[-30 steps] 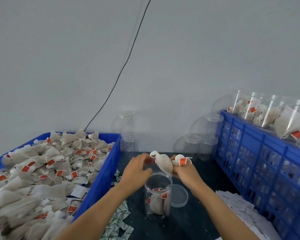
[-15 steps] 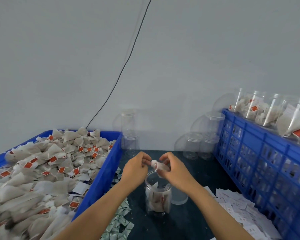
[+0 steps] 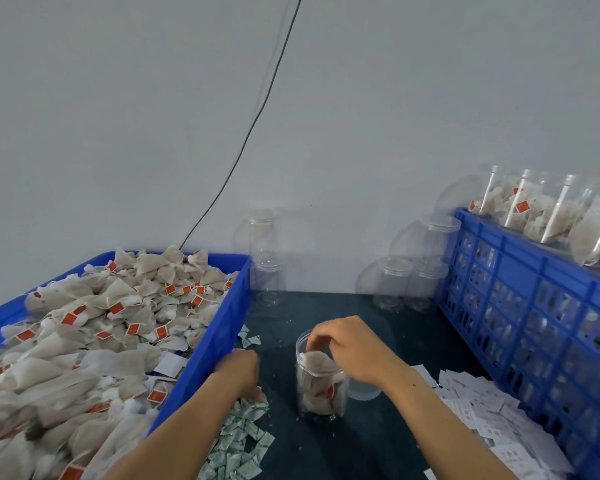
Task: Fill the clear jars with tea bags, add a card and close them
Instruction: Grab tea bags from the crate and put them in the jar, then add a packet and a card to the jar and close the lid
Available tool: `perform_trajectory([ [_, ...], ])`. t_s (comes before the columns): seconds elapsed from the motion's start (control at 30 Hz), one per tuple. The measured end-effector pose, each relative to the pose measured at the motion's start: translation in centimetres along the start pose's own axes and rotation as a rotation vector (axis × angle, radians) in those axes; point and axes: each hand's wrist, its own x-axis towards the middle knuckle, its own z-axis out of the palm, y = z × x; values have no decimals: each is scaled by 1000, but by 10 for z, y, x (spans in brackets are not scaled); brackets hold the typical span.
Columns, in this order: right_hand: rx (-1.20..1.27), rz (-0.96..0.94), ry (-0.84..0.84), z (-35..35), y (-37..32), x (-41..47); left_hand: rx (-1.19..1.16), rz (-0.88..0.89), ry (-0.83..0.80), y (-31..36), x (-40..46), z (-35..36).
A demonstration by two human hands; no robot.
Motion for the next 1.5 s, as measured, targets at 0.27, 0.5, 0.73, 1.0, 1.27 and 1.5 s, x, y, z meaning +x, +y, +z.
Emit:
perform_trajectory([
  [0.27,712,430,500,-27,73,-37,145,16,-53,5,-8,-4],
  [0.5,265,775,379,-7,148,-58,215,5,68,8,-7,-7],
  [0.73,-141,895,-31,8,151,-44,-433,111,606,31,-20,-45],
  [1.0,-29,928,53,0,143,-36,-204,267,425,72,-32,-55],
  [1.27,539,211,363,-32,57,-2,-732,214,465,47,-19,-33],
  [1.5,117,61,-52,-14,15,18,-1330,374,146,50,-38,45],
])
